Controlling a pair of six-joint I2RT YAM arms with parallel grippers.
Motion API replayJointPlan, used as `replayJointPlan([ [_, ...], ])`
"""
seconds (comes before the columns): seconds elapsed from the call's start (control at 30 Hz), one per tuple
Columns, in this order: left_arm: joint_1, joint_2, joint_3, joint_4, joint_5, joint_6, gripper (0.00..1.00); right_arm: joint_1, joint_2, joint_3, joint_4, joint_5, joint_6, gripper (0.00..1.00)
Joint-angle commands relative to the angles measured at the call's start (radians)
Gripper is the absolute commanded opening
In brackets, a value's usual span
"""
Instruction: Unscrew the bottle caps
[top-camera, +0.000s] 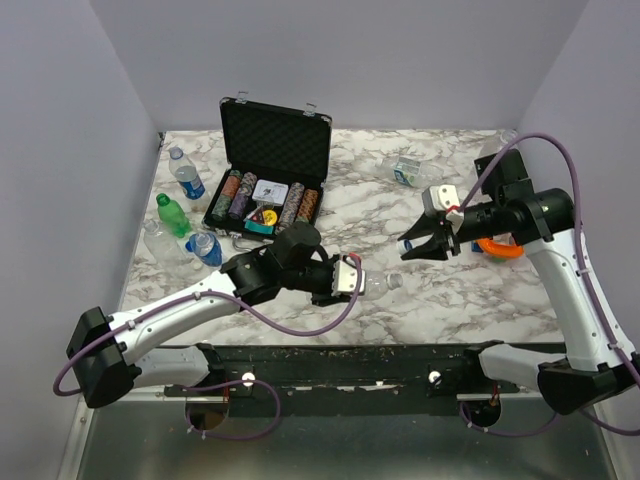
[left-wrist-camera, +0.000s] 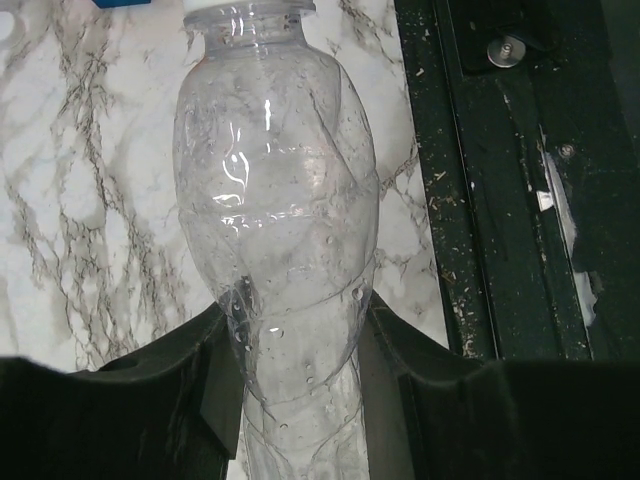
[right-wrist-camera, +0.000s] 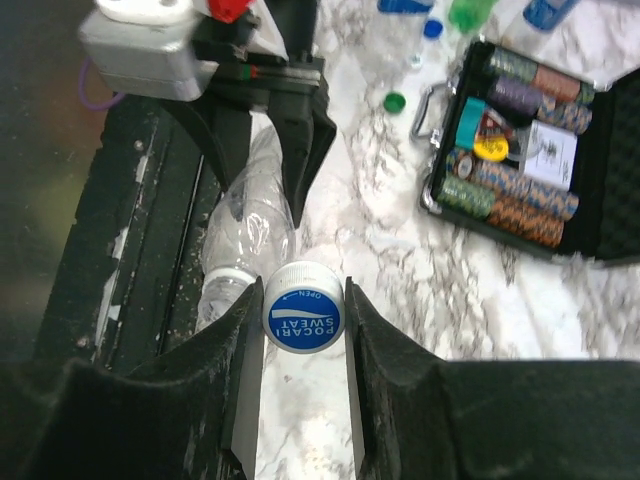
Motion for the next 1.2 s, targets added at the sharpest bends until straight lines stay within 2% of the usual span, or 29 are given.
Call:
replayJointPlan([
  [0.0,0.002,-0.028,0.005,0.020,-0.050,0.011,0.00,0.004,-0.042,-0.042,0.132,0.189,0.314,0.20],
  [0.07,0.002,-0.051,-0.012,0.062,-0.115,0.001,0.00,0.001,-0.077,-0.136,0.286,0.328,0.458,0.20],
  [0.2,0.002,-0.114,-0.053,0.141,-0.211,-0.009,0.00,-0.045,-0.120,-0.297,0.507,0.542,0.645,0.22],
  [0.37,0.002,-0.181,-0.096,0.225,-0.255,-0.019,0.00,-0.272,-0.042,-0.386,0.645,0.652,0.711,0.26],
  [0.5,0.000,-0.198,-0.102,0.238,-0.266,-0.017,0.00,-0.369,0.123,-0.375,0.703,0.775,0.676,0.26],
  [0.77,0.002,-0.186,-0.101,0.234,-0.265,-0.017,0.00,-0.375,0.418,-0.326,0.828,0.976,0.638,0.30],
  [1.03,0.000,-0.185,-0.101,0.233,-0.269,-0.014,0.00,-0.377,0.630,-0.196,0.834,1.048,0.671,0.34],
  [1.17,0.002,-0.183,-0.101,0.230,-0.269,-0.013,0.00,-0.380,0.685,-0.165,0.832,1.081,0.678,0.42],
])
